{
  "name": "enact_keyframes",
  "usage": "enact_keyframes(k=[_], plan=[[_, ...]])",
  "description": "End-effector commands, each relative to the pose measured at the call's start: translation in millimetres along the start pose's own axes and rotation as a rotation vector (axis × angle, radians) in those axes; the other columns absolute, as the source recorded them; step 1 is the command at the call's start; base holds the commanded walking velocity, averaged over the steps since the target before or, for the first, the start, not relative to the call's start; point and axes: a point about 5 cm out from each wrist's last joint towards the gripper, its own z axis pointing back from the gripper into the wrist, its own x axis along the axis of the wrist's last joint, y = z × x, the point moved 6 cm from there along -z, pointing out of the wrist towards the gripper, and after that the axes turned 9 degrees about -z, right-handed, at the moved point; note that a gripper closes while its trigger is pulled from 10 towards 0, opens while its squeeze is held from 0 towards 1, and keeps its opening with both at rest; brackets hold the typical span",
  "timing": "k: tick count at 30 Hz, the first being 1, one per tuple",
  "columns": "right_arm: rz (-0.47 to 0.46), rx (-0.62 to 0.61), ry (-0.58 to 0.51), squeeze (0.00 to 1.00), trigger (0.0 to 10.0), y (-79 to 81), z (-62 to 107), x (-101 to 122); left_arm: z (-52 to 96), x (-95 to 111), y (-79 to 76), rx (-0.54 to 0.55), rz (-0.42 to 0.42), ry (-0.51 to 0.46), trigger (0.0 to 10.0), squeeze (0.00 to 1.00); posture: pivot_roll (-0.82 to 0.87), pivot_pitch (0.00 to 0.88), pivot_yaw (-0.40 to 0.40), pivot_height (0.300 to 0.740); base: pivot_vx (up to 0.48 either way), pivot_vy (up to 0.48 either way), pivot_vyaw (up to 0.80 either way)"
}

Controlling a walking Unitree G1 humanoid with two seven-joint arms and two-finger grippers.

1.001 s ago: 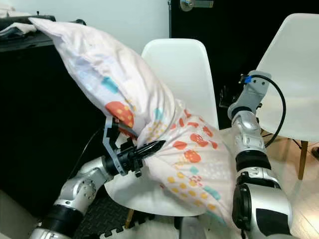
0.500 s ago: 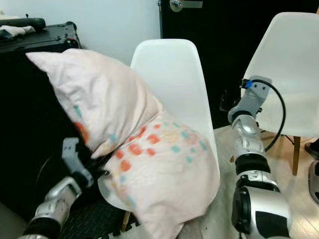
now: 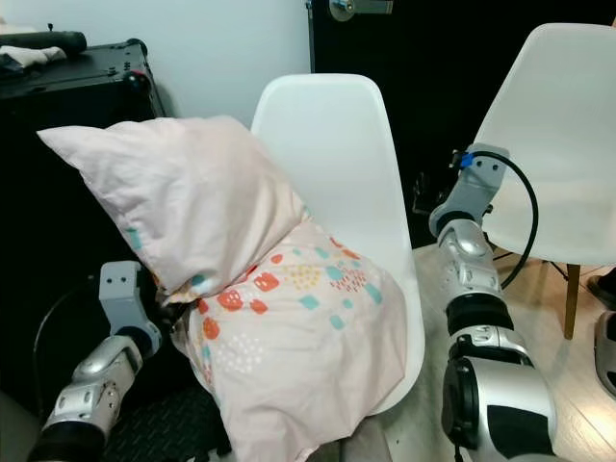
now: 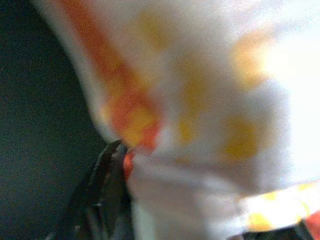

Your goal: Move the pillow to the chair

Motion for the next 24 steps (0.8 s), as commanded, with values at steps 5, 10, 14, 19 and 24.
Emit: enact_keyframes(k=[5,10,14,19,24], plan=[[-0.015,0.007,0.016,1.00,10.0,4.7,-0.1,-6,35.9,-8,-104.4,-0.568,-0.277,0.059,10.0,1.00,-0.21,0.035,-0.006,0.490,0.000,0.000,0.00],[-0.020,0.005,0.018,1.00,10.0,4.4,0.1,-7,25.7,-25,-85.9,-0.428,-0.318,0.115,10.0,1.00,-0.21,0.032,-0.007,0.490,0.000,0.000,0.00],[-0.021,0.010,0.021,1.00,10.0,6.3,0.3,-9,15.3,-39,-63.3,-0.302,-0.337,0.173,10.0,1.00,-0.21,0.030,-0.010,0.490,0.000,0.000,0.00],[-0.023,0.023,0.025,1.00,10.0,10.1,-0.3,-9,7.0,-63,-18.3,-0.104,-0.305,0.268,10.0,1.00,-0.21,0.029,-0.017,0.490,0.000,0.000,0.00],[-0.029,0.029,0.021,1.00,10.0,10.6,-0.3,-9,11.2,18,-63.1,-0.348,-0.134,-0.062,10.0,0.00,-0.21,0.029,-0.019,0.490,0.000,0.000,0.00]])
